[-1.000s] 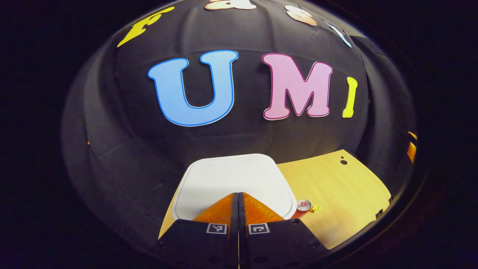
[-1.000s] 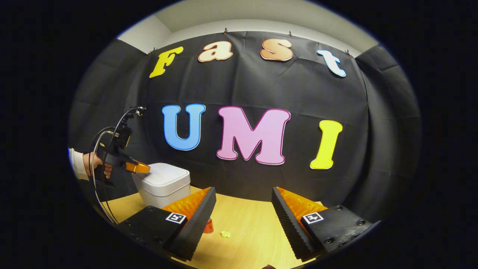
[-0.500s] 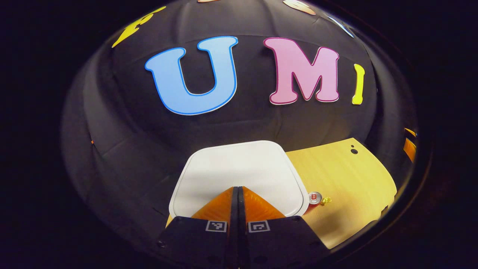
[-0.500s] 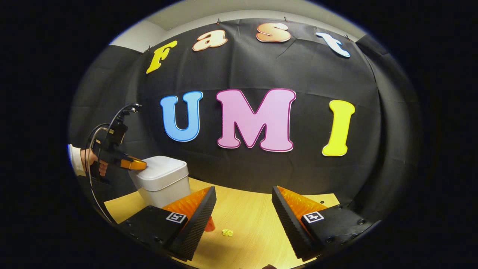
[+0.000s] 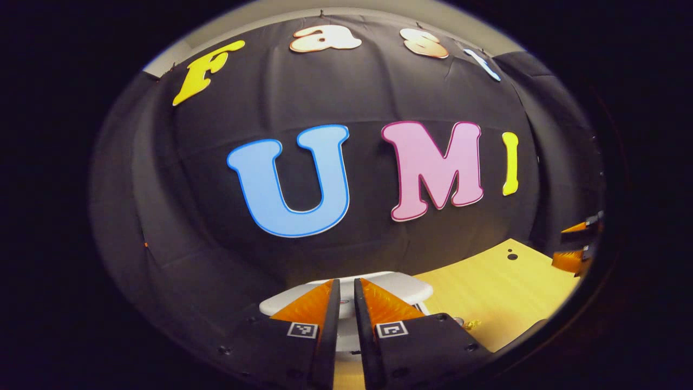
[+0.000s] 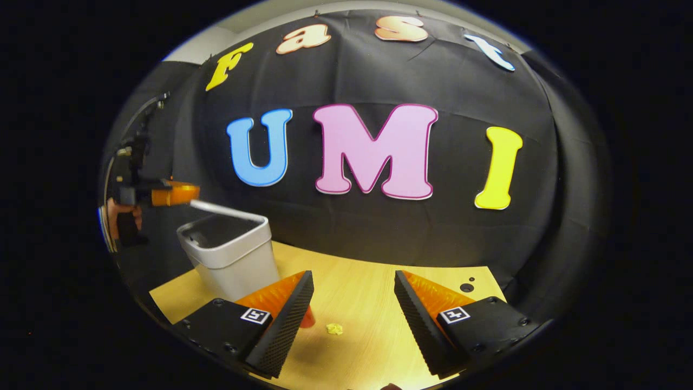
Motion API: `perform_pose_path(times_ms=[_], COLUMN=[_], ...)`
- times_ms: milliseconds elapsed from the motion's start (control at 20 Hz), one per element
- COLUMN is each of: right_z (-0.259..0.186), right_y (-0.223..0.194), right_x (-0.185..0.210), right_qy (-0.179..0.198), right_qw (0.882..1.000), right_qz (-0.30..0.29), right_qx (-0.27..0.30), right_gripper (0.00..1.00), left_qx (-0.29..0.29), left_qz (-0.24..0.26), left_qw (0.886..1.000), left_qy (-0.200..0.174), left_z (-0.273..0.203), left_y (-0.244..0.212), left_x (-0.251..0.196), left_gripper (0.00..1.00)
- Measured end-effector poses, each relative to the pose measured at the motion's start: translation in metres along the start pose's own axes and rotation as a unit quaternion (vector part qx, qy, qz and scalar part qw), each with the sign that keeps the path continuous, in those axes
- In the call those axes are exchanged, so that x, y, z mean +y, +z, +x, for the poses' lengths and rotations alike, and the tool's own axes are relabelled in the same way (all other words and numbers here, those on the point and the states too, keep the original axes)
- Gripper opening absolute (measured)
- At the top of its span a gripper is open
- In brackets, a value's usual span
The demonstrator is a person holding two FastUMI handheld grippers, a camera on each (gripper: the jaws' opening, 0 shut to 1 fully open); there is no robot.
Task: Press the lid of the desktop garbage bin to open it, pick up the crumpled paper on the desktop and throw it into the bin, then pick up the pop can on the desktop and drop it into the bin, and finally close the garbage bin lid.
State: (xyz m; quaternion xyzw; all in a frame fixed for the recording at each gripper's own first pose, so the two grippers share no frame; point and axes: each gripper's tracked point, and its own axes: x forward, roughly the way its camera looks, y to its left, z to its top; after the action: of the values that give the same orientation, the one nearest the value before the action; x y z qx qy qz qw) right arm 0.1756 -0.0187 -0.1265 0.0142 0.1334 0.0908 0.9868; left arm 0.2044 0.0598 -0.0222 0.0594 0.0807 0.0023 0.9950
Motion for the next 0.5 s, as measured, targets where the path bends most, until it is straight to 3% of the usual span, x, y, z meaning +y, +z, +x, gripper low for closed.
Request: perform_pose_path(times_ms=[50, 100, 150, 200, 250, 500], right_z=[0.008, 0.016, 0.023, 0.030, 0.037, 0.073], right_y=[-0.007, -0.016, -0.026, -0.036, -0.048, -0.111], right_x=[0.004, 0.009, 0.013, 0.017, 0.021, 0.029], right_qy=[0.003, 0.010, 0.014, 0.021, 0.025, 0.042], right_qw=[1.000, 1.000, 0.999, 0.998, 0.996, 0.982], right_qz=[-0.003, -0.004, -0.001, 0.001, 0.003, -0.013], right_qx=[0.014, 0.028, 0.046, 0.063, 0.083, 0.184], right_gripper=[0.97, 0.97, 0.97, 0.97, 0.97, 0.97], left_qx=[-0.014, -0.027, -0.038, -0.048, -0.058, -0.084], left_qz=[0.000, -0.004, -0.006, -0.005, -0.002, -0.005], left_qw=[1.000, 1.000, 0.999, 0.999, 0.998, 0.996], left_qy=[-0.002, -0.009, -0.013, -0.010, -0.003, 0.011], left_z=[-0.005, -0.013, -0.022, -0.033, -0.045, -0.108], left_y=[0.010, 0.017, 0.023, 0.028, 0.034, 0.037], left_x=[0.001, -0.001, -0.003, 0.000, 0.005, 0.018], left_gripper=[0.27, 0.52, 0.63, 0.84, 0.94, 0.96])
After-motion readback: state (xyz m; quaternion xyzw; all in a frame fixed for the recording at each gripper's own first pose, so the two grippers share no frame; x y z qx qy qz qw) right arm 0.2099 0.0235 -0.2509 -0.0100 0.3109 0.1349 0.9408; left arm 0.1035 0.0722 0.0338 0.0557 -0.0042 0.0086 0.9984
